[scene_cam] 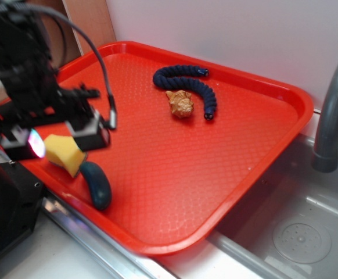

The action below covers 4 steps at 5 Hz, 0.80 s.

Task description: Grab the plastic pickle.

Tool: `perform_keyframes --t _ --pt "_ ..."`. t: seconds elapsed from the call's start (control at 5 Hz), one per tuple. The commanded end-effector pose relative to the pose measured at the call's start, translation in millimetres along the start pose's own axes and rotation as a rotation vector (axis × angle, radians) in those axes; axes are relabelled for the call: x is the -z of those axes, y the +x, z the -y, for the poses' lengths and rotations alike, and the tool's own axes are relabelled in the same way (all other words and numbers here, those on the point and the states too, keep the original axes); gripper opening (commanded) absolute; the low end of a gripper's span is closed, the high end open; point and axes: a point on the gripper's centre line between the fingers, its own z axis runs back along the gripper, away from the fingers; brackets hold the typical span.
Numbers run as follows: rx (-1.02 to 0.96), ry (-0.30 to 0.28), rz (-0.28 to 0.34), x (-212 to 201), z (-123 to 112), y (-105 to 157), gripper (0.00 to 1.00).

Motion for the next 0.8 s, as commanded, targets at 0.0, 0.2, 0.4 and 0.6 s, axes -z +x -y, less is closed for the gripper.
perform_keyframes --t 0.0,0.2,0.4,0.6 --pt "0.154 -0.087 0.029 17.7 34.8 -6.0 1.0" --pt "0.188 -0.037 0.012 26.0 50.4 -11.4 1.0" --pt "0.202 0.026 -0.034 37.3 53.5 -18.3 0.89" --pt "0.2 0.034 -0.053 32.9 54.6 -24.6 0.0"
